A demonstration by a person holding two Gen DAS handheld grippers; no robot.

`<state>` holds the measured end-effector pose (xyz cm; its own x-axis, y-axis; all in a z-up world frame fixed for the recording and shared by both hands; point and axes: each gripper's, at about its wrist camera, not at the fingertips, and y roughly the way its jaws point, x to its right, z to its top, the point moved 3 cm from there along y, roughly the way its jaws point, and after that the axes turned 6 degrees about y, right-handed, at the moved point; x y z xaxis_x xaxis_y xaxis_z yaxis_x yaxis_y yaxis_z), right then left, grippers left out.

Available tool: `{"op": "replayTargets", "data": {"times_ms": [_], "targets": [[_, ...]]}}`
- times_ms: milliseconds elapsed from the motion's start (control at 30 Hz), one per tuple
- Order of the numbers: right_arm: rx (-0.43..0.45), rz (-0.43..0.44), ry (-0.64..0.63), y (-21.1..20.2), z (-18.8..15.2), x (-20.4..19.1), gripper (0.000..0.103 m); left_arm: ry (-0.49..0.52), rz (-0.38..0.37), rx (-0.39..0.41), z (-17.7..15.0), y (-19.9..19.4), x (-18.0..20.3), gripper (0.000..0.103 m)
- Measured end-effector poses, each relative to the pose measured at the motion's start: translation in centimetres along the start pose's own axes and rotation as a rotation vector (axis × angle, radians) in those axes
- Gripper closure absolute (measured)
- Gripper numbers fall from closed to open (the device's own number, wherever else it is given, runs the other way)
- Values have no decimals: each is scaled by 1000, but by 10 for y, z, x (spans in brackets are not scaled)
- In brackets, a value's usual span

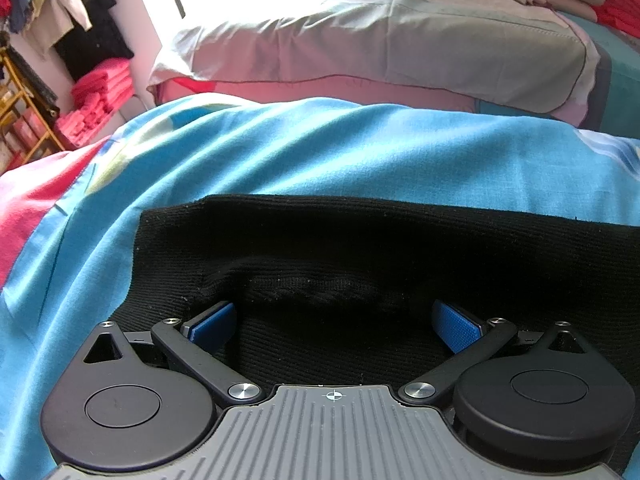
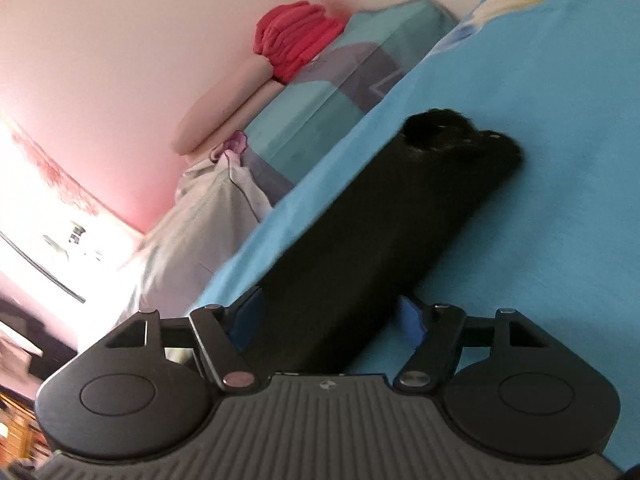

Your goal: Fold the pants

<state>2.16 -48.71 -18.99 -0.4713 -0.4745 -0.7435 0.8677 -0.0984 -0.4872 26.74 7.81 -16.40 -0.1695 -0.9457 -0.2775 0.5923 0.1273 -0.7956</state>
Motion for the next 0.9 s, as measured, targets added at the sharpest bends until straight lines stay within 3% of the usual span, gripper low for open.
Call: {"op": "replayTargets", "data": {"times_ms": [100, 167, 300, 333, 367, 400, 500, 567, 600, 667, 700, 800, 900], "targets": [[29, 13, 76, 3, 7, 5, 50, -3, 0, 1, 0, 0, 0, 0], [-10, 9, 83, 17, -4, -1, 51, -4, -1, 0, 0, 0, 0, 0], [-60, 54, -40, 21, -14, -9, 54, -2, -4, -1, 0, 0, 0, 0], [-60, 67, -18, 21, -10, -4, 63, -2, -4, 0, 0, -1, 0, 0], [-56, 71, 17, 23, -5, 2, 79, -3, -4, 0, 0, -1, 0, 0], [-54, 62, 58, 24, -1, 8, 82, -3, -4, 1, -1, -1, 0, 0], [-57, 64, 149, 27, 2, 17, 85, -3, -3, 0, -1, -1, 0, 0], [-41, -3, 27, 24, 10, 1, 86, 0, -5, -4, 0, -1, 0, 0], [6, -9, 22, 21, 17, 2, 86, 3, -7, -6, 1, -1, 0, 0], [10, -18, 171, 23, 19, 20, 86, 5, -7, -6, 1, -1, -1, 0], [17, -11, 184, 25, 15, 21, 86, 5, -6, -5, 1, -1, 0, 0], [11, -73, 11, 23, 10, -1, 85, 4, -7, -3, 1, -1, -1, 0], [-20, -46, 108, 23, 17, 12, 83, 5, -8, -3, 1, -1, -1, 0]]}}
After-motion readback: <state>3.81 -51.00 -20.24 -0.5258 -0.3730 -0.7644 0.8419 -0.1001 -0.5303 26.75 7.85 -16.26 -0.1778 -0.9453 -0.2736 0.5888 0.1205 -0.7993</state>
